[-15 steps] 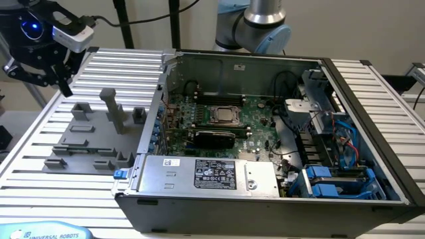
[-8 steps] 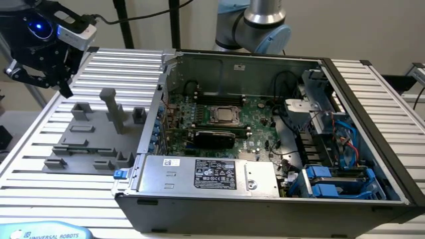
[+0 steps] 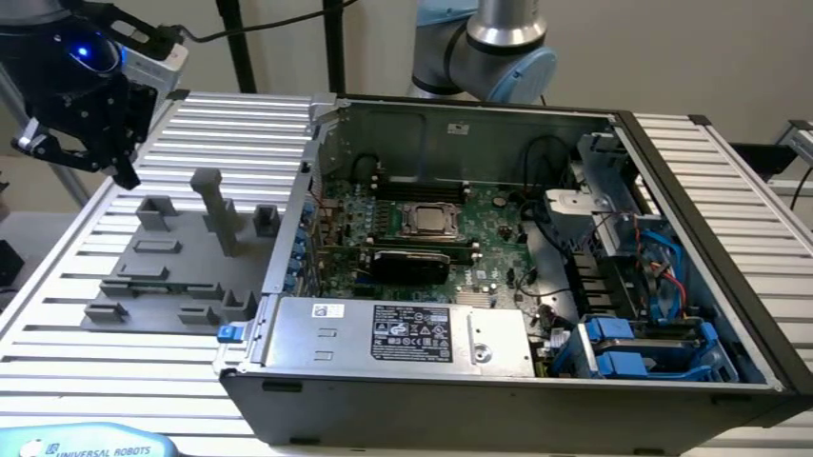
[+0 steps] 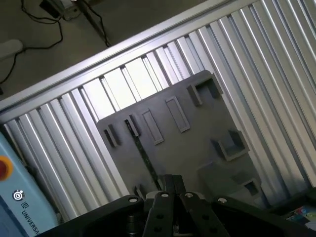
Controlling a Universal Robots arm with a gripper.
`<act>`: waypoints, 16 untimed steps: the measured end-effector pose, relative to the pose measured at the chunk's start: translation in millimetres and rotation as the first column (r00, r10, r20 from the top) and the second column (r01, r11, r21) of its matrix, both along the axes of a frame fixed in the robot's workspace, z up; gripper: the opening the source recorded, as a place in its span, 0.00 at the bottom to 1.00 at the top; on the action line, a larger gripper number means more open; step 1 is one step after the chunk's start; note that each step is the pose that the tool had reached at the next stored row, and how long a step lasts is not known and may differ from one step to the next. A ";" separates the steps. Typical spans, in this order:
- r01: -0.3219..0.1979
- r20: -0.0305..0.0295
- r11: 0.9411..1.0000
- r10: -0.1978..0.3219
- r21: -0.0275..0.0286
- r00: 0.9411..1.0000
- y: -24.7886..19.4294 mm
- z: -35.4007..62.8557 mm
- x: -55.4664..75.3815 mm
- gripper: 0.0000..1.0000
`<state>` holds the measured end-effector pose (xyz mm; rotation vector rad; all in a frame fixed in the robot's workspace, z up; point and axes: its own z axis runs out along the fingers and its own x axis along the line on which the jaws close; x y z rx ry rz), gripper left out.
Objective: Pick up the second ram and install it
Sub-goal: 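Pick up the second ram and move it above second insertion slot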
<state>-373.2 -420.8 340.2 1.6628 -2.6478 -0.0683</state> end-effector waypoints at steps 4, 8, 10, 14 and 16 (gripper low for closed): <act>-0.073 0.000 0.997 0.073 0.000 0.997 0.0 -1.5 0.0 0.11; -0.146 0.000 0.989 0.146 0.000 0.989 0.0 -3.4 0.0 0.11; -0.182 0.000 0.983 0.182 0.000 0.983 0.0 -4.3 0.0 0.11; -0.252 0.000 0.968 0.252 0.000 0.968 0.0 -6.4 0.0 0.11; -0.288 0.000 0.958 0.288 0.000 0.958 0.0 -7.7 0.0 0.11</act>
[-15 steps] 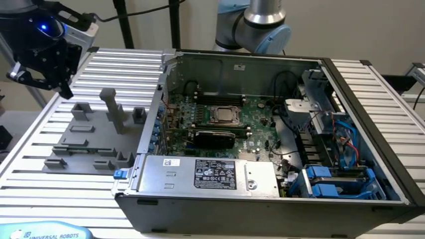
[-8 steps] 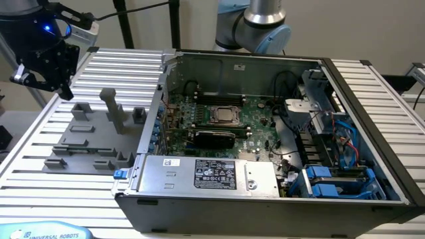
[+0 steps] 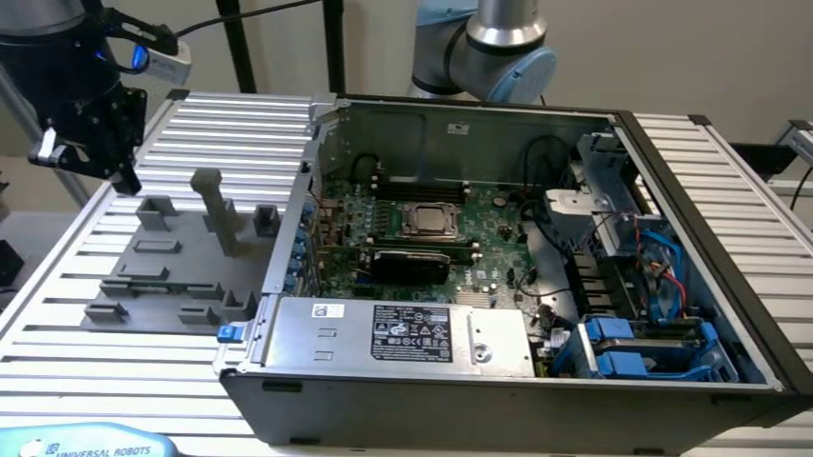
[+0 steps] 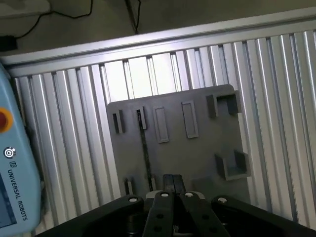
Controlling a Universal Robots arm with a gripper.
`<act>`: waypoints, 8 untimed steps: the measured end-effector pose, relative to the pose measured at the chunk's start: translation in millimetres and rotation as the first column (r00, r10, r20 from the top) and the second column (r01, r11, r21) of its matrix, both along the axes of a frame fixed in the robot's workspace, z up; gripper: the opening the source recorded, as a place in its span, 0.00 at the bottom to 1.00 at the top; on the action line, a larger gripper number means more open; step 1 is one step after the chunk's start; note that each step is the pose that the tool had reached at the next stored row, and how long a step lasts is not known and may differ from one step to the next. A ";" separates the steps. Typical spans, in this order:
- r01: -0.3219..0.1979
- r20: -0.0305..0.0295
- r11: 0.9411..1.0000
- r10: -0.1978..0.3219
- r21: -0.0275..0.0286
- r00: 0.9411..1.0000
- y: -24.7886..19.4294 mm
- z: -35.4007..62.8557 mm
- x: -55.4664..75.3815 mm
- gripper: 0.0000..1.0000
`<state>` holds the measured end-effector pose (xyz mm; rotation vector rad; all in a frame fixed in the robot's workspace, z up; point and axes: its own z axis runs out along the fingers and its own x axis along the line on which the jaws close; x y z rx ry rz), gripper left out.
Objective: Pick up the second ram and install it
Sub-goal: 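Pick up the second ram and move it above second insertion slot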
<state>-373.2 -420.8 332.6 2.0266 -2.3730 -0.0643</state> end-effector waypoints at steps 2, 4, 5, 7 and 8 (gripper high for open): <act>-0.036 0.000 0.999 0.036 0.000 0.999 0.0 -1.4 0.0 0.11; -0.072 0.000 0.997 0.072 0.000 0.997 0.0 -2.9 0.0 0.11; -0.089 0.000 0.996 0.089 0.000 0.996 0.0 -3.5 0.0 0.11; -0.115 0.000 0.993 0.115 0.000 0.993 -0.2 -4.8 -0.1 0.11; -0.125 0.000 0.992 0.125 0.000 0.992 -0.6 -5.2 0.0 0.11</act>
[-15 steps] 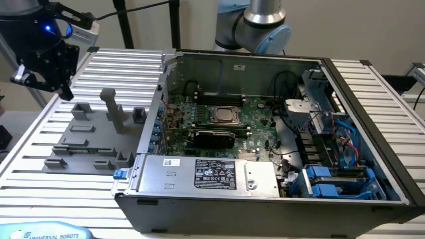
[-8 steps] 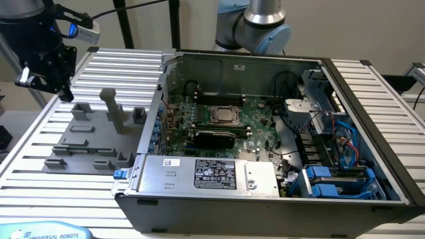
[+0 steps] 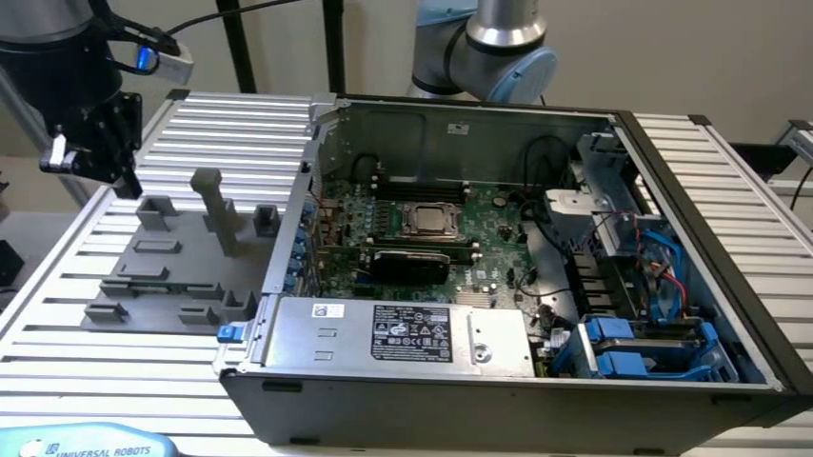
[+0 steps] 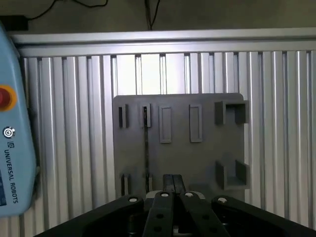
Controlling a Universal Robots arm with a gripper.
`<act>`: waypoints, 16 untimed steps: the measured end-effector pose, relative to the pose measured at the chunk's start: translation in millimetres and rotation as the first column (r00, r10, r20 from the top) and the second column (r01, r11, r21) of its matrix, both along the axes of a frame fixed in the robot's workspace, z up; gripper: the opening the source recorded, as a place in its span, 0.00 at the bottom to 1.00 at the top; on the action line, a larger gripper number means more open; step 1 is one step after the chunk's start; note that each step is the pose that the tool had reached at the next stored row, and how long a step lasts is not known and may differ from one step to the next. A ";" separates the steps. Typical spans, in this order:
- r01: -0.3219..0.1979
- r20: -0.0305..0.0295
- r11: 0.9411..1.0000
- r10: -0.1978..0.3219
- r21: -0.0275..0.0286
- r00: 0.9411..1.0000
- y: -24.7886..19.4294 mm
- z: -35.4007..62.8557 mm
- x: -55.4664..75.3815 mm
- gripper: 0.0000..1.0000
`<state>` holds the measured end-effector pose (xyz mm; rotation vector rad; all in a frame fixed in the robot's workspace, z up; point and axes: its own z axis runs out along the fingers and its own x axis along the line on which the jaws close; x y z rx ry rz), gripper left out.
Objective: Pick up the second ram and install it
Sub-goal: 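Pick up the second ram and move it above second insertion slot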
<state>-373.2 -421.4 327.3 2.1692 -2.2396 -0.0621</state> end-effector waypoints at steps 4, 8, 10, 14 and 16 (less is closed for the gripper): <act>-0.022 0.000 1.000 0.022 0.000 1.000 -5.3 -2.5 0.0 0.11; -0.041 0.003 0.999 0.041 0.000 0.999 -9.8 -6.6 0.1 0.11; -0.053 0.006 0.999 0.053 0.000 0.999 -10.6 -8.8 0.0 0.11; -0.072 0.007 0.997 0.072 0.001 0.997 -12.0 -14.1 0.0 0.11; -0.077 0.007 0.997 0.077 0.001 0.997 -12.7 -17.2 0.1 0.12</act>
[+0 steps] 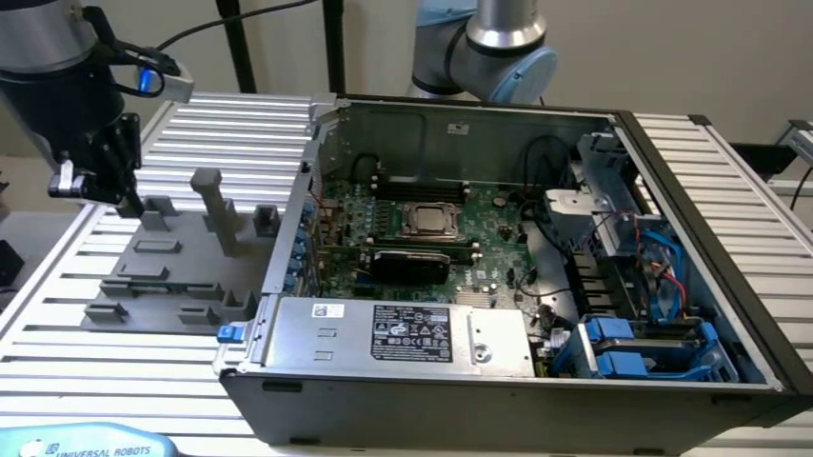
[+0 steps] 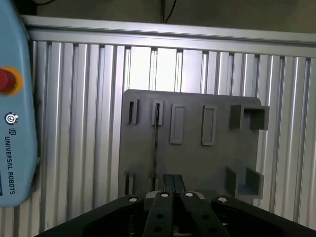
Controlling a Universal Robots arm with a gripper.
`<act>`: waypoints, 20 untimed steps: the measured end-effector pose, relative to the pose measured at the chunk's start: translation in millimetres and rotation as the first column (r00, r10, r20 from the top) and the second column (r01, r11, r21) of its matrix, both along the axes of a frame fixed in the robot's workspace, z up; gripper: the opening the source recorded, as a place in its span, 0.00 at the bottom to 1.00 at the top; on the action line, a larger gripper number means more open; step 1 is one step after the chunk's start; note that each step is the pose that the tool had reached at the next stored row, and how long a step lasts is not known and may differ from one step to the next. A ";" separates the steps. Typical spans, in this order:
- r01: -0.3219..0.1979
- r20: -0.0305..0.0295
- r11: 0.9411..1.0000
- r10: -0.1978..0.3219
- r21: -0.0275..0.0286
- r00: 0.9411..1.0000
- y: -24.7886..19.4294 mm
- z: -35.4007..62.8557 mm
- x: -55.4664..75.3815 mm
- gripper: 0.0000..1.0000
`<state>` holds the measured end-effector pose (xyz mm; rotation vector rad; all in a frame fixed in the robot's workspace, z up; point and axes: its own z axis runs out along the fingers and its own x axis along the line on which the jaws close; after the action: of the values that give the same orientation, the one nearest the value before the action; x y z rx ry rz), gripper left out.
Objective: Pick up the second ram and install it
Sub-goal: 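Pick up the second ram and move it above second insertion slot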
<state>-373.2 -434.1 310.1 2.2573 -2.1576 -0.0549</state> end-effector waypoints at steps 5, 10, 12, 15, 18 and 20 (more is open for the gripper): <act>-0.007 0.000 1.000 0.007 0.002 1.000 -1.7 -9.0 0.2 0.30; -0.009 0.000 1.000 0.009 0.002 1.000 -3.4 -18.1 1.3 0.36; -0.009 0.000 1.000 0.009 0.002 1.000 -4.1 -21.8 2.2 0.36; -0.009 0.000 1.000 0.009 0.002 1.000 -5.0 -27.2 2.9 0.36; -0.009 0.000 1.000 0.009 0.002 1.000 -5.5 -32.6 3.0 0.36; -0.009 0.000 1.000 0.009 0.002 1.000 -5.8 -36.2 3.0 0.36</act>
<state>-370.2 -439.9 274.0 2.2677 -2.1483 -0.0565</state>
